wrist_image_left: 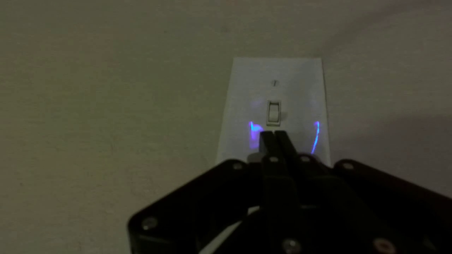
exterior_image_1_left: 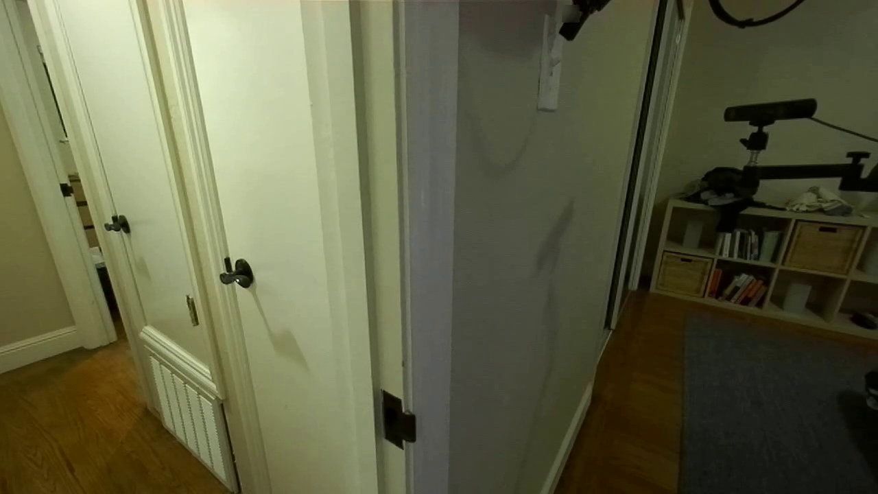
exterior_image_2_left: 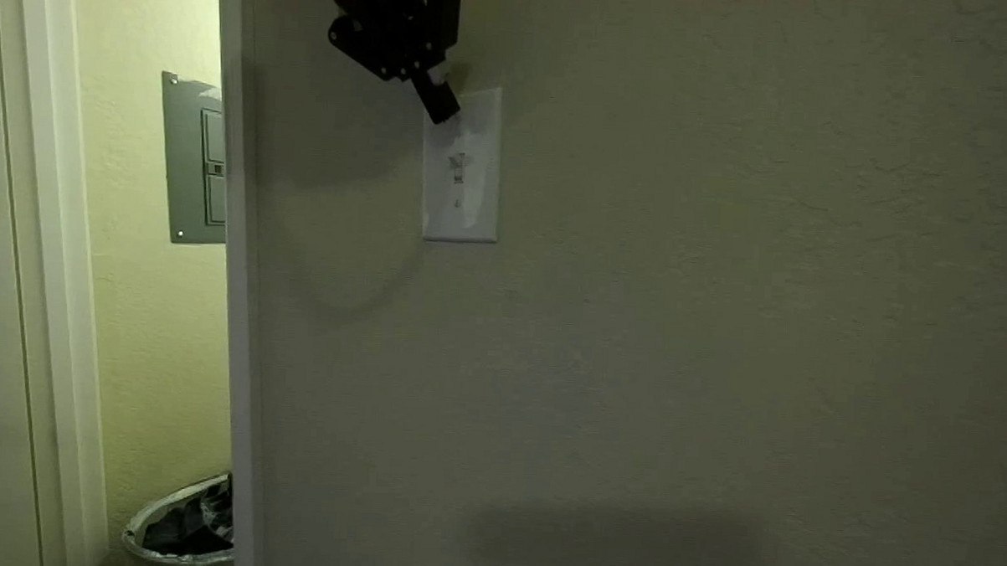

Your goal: Turn off the light

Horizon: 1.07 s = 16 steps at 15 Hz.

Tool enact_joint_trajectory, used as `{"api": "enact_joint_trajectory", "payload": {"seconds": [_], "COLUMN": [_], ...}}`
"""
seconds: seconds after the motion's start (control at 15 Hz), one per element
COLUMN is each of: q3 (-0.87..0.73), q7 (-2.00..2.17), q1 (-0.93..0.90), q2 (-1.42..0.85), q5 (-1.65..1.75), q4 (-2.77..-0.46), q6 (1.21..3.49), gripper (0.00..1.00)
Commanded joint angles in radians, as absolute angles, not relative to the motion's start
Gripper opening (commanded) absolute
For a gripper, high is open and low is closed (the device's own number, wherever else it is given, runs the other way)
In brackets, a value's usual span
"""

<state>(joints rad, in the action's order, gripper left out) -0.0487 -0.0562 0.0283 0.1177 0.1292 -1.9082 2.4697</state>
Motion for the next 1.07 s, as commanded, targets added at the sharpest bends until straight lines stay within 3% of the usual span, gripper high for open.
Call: {"api": "enact_joint_trajectory", "payload": {"seconds": [0.0,1.0], "q3": [-0.057,-0.055], "q7": [-0.042,-0.049], "q1": [0.044,0.049], "q2": [0.124,0.109], "q5": [0.107,0.094], "q4": [-1.959,-1.959], "q6": [2.487,2.532], "gripper": [0.05,0.04]}}
